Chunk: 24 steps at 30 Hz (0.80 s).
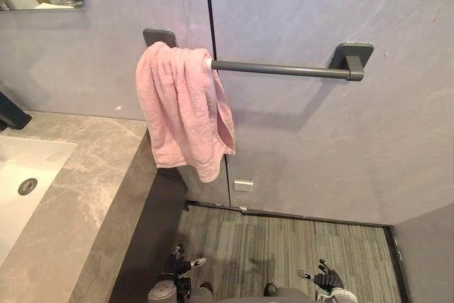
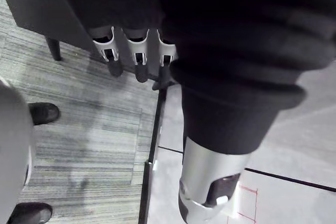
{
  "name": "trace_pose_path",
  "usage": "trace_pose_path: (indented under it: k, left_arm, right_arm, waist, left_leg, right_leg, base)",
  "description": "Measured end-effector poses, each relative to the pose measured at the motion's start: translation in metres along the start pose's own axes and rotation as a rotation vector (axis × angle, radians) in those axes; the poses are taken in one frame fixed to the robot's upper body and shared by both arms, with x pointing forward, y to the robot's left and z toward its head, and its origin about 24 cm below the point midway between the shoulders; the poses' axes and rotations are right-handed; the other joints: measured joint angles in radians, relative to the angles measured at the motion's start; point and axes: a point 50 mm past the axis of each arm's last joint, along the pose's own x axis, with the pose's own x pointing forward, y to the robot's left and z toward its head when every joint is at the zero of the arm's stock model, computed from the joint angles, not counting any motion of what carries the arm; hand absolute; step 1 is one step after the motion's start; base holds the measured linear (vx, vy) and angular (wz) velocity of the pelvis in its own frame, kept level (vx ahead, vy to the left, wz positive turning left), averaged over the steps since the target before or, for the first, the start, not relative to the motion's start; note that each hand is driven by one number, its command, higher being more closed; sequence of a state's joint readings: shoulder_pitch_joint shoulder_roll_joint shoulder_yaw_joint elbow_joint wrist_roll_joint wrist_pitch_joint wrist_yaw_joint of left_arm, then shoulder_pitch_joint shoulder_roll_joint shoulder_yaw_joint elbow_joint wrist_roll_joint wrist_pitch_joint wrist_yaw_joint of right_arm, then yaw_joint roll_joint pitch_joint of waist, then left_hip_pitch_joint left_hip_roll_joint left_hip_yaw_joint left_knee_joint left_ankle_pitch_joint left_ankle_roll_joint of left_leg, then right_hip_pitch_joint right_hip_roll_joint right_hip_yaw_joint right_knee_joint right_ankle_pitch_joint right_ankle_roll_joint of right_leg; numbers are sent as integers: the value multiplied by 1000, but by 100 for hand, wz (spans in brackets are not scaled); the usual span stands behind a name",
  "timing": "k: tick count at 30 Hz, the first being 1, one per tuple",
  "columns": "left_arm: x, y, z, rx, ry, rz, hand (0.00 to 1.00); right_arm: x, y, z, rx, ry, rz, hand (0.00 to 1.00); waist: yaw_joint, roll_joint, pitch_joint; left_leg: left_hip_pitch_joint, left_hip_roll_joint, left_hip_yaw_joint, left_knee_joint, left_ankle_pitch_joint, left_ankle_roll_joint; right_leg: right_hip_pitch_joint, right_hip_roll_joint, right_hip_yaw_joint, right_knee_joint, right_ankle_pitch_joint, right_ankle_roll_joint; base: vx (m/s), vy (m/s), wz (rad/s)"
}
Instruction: Organize washtable
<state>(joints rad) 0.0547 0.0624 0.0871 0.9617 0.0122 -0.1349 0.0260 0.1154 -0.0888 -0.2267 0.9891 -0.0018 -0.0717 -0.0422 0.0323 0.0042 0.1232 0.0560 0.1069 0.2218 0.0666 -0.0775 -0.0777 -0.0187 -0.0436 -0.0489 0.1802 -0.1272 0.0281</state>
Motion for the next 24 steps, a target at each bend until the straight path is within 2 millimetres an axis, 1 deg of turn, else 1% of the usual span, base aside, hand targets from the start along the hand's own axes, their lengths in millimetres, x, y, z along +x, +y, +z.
trace_pose_path:
  k: [2,3,4,5,6,8,11,12,13,15,20,21,23,24]
  left_arm:
    - [1,5,12,13,-53,10,0]
    - [2,9,22,17,-95,20,0]
    - [2,15,37,24,-158,37,0]
    - [0,20,57,29,-244,59,0]
    - [-1,22,64,28,-277,64,0]
    - [-9,29,95,7,-418,88,0]
    - [-19,33,122,-7,-549,97,0]
    - [-24,34,133,-5,-604,99,0]
    - [-26,34,136,-4,-623,98,0]
    - [-35,33,153,-5,-706,96,0]
    - [-47,36,179,3,-824,121,0]
    - [-49,37,184,6,-844,130,0]
    - [-57,40,201,23,-914,144,0]
    - [-59,40,206,29,-936,156,0]
  right_arm:
    - [0,-3,-3,-5,11,-7,0]
    - [0,-4,-3,-7,12,-9,0]
    - [0,-4,-2,-8,10,-8,0]
    - [0,-4,-1,-8,6,-8,0]
    - [0,-5,-1,-9,6,-10,0]
    - [0,-9,-2,-15,9,-17,0]
    - [0,-12,-2,-28,6,-19,0]
    - [0,-14,-1,-37,3,-22,0]
    - [0,-15,0,-40,2,-24,0]
    - [0,-18,2,-46,-9,-28,0]
    - [-1,-22,2,-65,-19,-18,0]
    - [-1,-21,3,-69,-21,-16,0]
    - [-1,-19,5,-98,-28,-3,0]
    - [-1,-19,6,-98,-31,-2,0]
  waist:
    - [-1,0,0]
    - [-6,0,0]
    - [-14,-2,-1]
    - [-17,-3,-2]
    - [-18,-2,-1]
    - [-17,-1,-1]
    - [-17,-1,-2]
    - [-18,1,-2]
    - [-18,2,-3]
    - [-20,5,-6]
    - [-22,17,-18]
    - [-23,17,-18]
    - [-24,15,-19]
    - [-25,15,-19]
  left_leg:
    - [-1,-3,-7,-2,1,2]
    - [-2,-5,-11,-3,2,3]
    - [-6,-8,-17,-9,8,12]
    - [-8,-16,-26,-26,21,17]
    - [-9,-18,-28,-31,25,18]
    - [-8,-24,-29,-36,29,20]
    - [-4,-30,-35,-48,29,20]
    - [-3,-38,-60,-59,29,20]
    - [-3,-40,-67,-62,28,20]
    - [-4,-42,-76,-65,26,16]
    - [-3,-41,-91,-67,29,21]
    - [0,-40,-102,-67,29,21]
    - [6,-39,-135,-67,29,21]
    - [8,-40,-137,-68,29,21]
  right_leg:
    - [8,0,5,-26,18,3]
    - [13,0,5,-41,28,4]
    - [15,-2,6,-56,40,4]
    - [13,-6,5,-70,50,9]
    - [13,-7,5,-75,55,10]
    - [12,-11,13,-87,68,12]
    - [11,-12,21,-111,82,16]
    - [10,-12,26,-120,87,17]
    - [10,-12,27,-124,89,15]
    - [13,-12,26,-133,90,14]
    - [21,-8,24,-148,95,17]
    - [30,-7,24,-149,95,17]
    - [38,-5,23,-151,95,17]
    - [40,-5,23,-152,95,17]
  base:
    - [-28,33,-5]
    - [-50,35,1]
    - [-101,56,6]
    - [-99,45,6]
    - [-106,44,3]
    - [-91,35,-5]
    - [-80,20,-7]
    - [-53,16,-9]
    - [-24,17,-6]
    - [0,0,0]
    - [71,-12,-2]
    - [108,-22,-4]
    - [95,-26,-3]
    - [47,-9,1]
